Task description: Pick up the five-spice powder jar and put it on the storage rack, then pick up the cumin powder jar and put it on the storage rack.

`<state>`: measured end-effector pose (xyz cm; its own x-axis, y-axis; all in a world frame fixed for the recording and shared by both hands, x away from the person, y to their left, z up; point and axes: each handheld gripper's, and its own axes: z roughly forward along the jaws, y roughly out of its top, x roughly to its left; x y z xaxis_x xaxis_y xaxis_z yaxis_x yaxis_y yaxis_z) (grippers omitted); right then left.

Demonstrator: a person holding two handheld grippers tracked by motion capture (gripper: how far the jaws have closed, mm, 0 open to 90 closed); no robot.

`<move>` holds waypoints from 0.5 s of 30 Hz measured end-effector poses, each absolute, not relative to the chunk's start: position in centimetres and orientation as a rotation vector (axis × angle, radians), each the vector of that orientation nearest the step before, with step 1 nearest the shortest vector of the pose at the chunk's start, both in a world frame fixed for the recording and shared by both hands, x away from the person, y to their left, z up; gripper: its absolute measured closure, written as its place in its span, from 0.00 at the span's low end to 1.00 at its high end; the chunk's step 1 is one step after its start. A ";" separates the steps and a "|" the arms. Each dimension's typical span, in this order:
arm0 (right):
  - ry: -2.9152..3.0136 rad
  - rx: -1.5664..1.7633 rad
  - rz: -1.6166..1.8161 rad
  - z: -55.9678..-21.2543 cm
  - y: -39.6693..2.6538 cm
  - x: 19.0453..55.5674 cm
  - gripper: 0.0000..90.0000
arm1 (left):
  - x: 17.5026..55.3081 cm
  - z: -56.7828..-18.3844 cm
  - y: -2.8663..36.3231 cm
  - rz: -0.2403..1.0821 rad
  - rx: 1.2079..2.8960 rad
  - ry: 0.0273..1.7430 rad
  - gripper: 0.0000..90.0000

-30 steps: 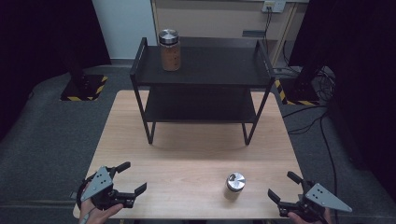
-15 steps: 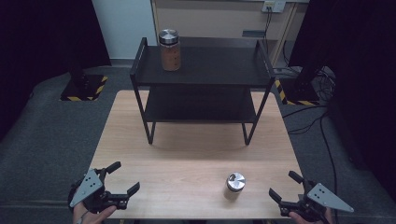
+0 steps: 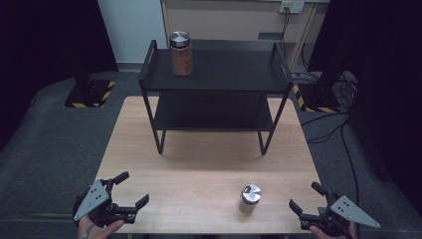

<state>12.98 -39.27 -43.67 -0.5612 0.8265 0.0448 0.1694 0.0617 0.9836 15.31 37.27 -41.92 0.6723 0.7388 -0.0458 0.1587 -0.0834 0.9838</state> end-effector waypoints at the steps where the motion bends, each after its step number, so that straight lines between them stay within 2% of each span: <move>1: 1.793 0.993 1.538 -43.7 -39.3 13.0 0.02 | 15.4 -41.9 37.3 0.561 1.616 0.749 0.00; 15: 1.801 0.984 1.553 -43.7 -39.5 13.3 0.02 | 15.7 -41.8 37.6 0.517 1.629 0.730 0.00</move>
<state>13.27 -39.48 -43.71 -0.5735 0.8178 0.0485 0.1683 0.0596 0.9839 15.68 37.61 -41.80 0.7028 0.7085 -0.0637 0.1752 -0.0856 0.9808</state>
